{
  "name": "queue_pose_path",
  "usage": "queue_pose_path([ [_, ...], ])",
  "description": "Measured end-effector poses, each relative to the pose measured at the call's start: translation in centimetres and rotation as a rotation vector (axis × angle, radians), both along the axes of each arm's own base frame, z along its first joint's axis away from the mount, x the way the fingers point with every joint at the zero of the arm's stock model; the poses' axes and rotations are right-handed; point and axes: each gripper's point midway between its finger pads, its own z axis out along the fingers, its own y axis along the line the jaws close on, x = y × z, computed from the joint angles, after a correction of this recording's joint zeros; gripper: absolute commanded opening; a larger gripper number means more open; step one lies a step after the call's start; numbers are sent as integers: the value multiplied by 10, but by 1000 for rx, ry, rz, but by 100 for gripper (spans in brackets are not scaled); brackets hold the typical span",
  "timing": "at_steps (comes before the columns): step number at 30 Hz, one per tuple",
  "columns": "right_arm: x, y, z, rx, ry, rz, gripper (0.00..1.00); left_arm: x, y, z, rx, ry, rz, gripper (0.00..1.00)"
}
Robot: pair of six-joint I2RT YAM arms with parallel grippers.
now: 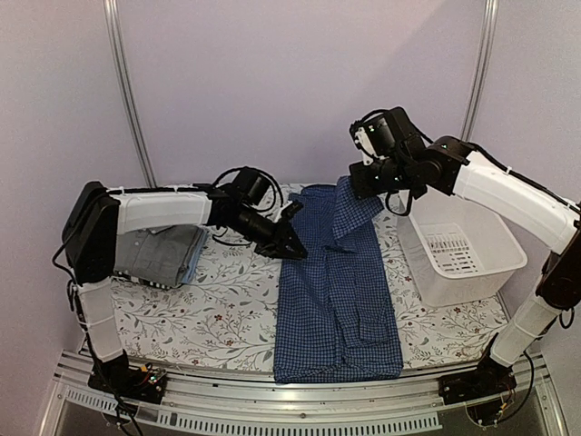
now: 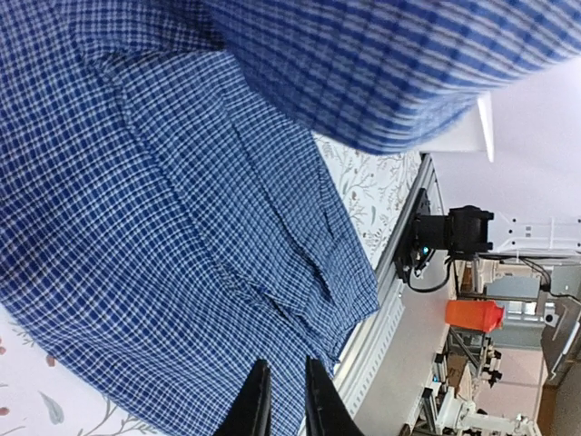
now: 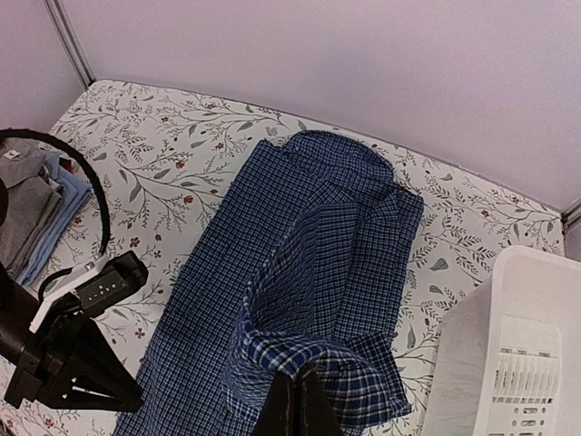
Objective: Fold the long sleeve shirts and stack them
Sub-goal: Fold the sleeve of the 1/3-folded shirt.
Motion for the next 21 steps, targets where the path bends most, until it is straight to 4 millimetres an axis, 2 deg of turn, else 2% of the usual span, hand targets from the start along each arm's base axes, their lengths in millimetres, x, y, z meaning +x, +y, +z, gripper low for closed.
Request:
queue_pose_path([
  [2,2,-4,1,-2,-6,-22,0,4,-1,-17,23,21,5,14],
  [3,2,-6,4,-5,-11,-32,0,5,-4,-31,41,38,3,17],
  [5,5,-10,14,-5,-33,-58,0,7,-7,-47,65,58,2,23],
  [10,12,-16,59,39,-125,-105,0,41,-20,-78,137,20,63,34],
  [13,13,-19,71,49,-150,-121,0,64,-25,-81,174,-41,123,36],
  [17,14,-21,71,44,-153,-129,0,95,-31,-71,199,-139,202,35],
  [21,14,-22,73,43,-161,-139,0,112,-36,-68,215,-191,240,35],
])
